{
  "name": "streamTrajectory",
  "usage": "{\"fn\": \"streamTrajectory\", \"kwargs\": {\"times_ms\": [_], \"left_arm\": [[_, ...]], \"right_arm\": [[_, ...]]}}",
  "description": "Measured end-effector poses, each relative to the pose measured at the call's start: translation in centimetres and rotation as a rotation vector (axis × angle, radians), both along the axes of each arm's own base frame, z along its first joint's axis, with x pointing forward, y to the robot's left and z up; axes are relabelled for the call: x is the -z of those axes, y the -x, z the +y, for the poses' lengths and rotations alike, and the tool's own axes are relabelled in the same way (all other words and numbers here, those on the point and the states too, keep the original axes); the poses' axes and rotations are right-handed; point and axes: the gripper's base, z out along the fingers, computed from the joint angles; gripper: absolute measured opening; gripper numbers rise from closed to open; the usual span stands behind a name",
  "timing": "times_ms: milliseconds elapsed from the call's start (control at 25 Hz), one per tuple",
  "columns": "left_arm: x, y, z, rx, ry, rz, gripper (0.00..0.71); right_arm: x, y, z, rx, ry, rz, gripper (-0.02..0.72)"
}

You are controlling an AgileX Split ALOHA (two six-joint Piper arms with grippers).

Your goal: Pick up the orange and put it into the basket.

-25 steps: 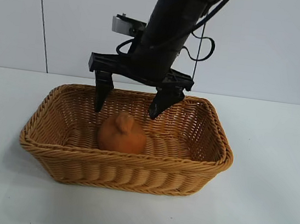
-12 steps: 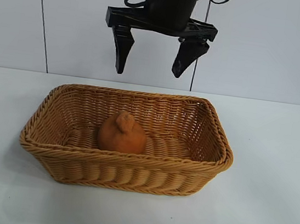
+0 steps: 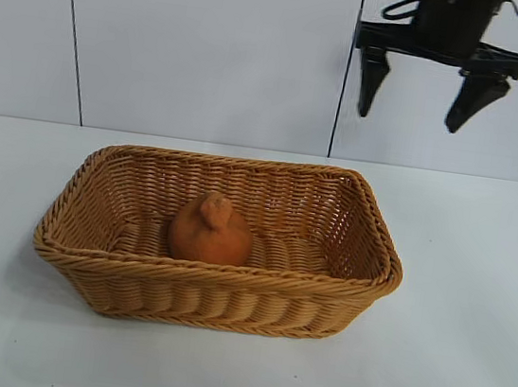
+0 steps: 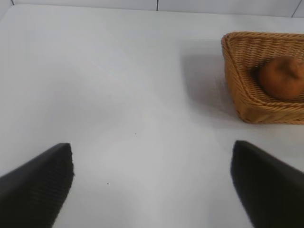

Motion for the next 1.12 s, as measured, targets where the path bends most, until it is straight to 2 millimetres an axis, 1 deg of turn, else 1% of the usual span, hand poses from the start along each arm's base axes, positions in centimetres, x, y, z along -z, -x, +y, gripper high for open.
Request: {"fn": "streamTrajectory", "kwargs": {"times_ms": [120, 200, 320, 480, 640, 680, 760, 920, 1120], "left_arm": [[0.0, 0.0, 0.0, 0.0, 0.0, 0.0, 0.643], [0.0, 0.0, 0.0, 0.0, 0.0, 0.0, 0.643], [0.0, 0.0, 0.0, 0.0, 0.0, 0.0, 0.643], [0.0, 0.0, 0.0, 0.0, 0.0, 0.0, 0.643], [0.0, 0.0, 0.0, 0.0, 0.0, 0.0, 0.643], [0.0, 0.0, 0.0, 0.0, 0.0, 0.0, 0.643], [0.0, 0.0, 0.0, 0.0, 0.0, 0.0, 0.643], [0.0, 0.0, 0.0, 0.0, 0.0, 0.0, 0.643], [0.0, 0.0, 0.0, 0.0, 0.0, 0.0, 0.643]], "right_arm": [[0.0, -0.5, -2.8, 0.054, 0.003, 0.004, 0.694], [0.0, -0.6, -3.9, 0.075, 0.004, 0.005, 0.694], [0.2, -0.5, -4.3, 0.081, 0.006, 0.014, 0.694], [1.5, 1.4, -4.4, 0.075, 0.005, 0.096, 0.694], [2.5, 5.3, -4.9, 0.037, 0.029, 0.206, 0.694], [2.6, 6.8, -5.1, 0.028, 0.035, 0.235, 0.694], [2.7, 9.0, -5.3, 0.019, 0.041, 0.274, 0.694], [2.9, 14.5, -6.0, 0.012, 0.052, 0.353, 0.694], [2.7, 20.8, -6.7, 0.011, 0.058, 0.397, 0.694]]}}
